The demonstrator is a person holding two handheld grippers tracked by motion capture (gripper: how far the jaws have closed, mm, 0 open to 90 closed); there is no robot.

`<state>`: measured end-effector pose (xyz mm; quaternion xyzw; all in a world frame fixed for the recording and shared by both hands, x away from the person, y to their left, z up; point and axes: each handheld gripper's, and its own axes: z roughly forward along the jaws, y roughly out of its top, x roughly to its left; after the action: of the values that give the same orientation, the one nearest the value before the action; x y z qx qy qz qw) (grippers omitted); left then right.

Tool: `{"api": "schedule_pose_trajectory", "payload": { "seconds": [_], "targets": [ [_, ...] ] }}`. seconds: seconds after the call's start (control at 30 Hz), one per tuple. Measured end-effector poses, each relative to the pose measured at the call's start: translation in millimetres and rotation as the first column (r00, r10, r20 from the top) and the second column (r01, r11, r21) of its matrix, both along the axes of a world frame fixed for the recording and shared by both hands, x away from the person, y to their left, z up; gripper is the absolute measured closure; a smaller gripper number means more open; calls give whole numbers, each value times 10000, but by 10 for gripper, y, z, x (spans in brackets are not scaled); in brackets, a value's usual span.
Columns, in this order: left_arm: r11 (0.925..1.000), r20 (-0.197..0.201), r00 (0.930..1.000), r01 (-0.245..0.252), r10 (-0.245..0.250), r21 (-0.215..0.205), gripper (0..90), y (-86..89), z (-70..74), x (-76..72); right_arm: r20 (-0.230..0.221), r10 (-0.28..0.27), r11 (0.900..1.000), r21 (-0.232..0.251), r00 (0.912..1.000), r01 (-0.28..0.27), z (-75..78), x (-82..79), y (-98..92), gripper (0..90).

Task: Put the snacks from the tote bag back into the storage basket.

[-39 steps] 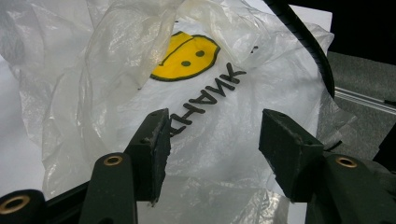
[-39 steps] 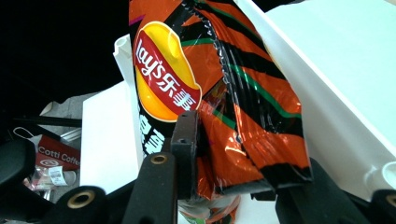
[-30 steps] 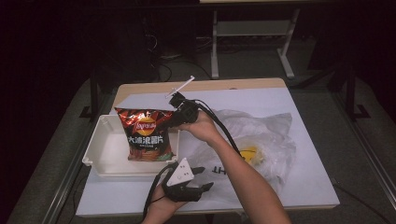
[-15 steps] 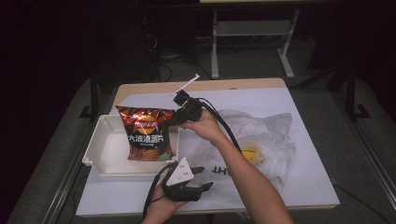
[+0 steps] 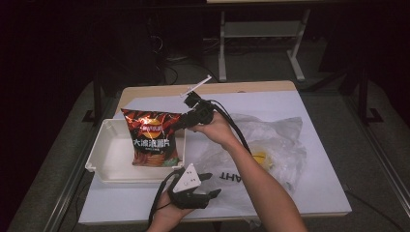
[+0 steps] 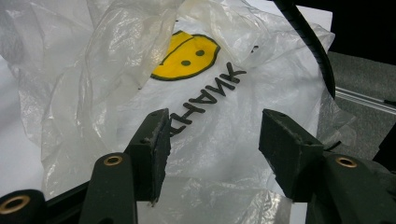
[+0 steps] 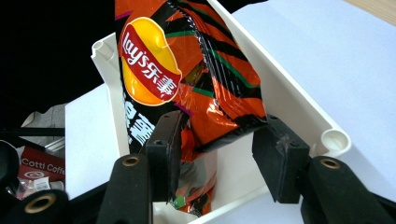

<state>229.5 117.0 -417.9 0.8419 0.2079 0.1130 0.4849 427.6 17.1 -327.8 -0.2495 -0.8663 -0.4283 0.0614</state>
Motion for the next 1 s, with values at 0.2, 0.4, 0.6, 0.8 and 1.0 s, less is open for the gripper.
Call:
{"api": "schedule_pose_trajectory", "payload": {
  "seconds": [0.2,0.4,0.6,0.8,1.0],
  "targets": [
    [10000,6,10000,-12,12,41,429,10,4,5,-20,-144,9999,-11,9999,144,10,7,-72,509],
    [10000,1,10000,-16,16,26,429,5,0,5,82,-187,9995,-267,9998,189,-1,16,-147,509],
    [10000,2,10000,-16,16,57,429,11,3,10,187,-234,9992,-316,9996,240,-5,23,-199,504],
    [10000,25,10000,-65,65,16,427,19,5,15,88,-280,9993,-232,9996,282,30,21,-264,500],
    [9999,-2,9999,-109,109,11,422,30,1,17,132,-408,9990,-169,9991,410,57,14,-356,491]
  ]
}}
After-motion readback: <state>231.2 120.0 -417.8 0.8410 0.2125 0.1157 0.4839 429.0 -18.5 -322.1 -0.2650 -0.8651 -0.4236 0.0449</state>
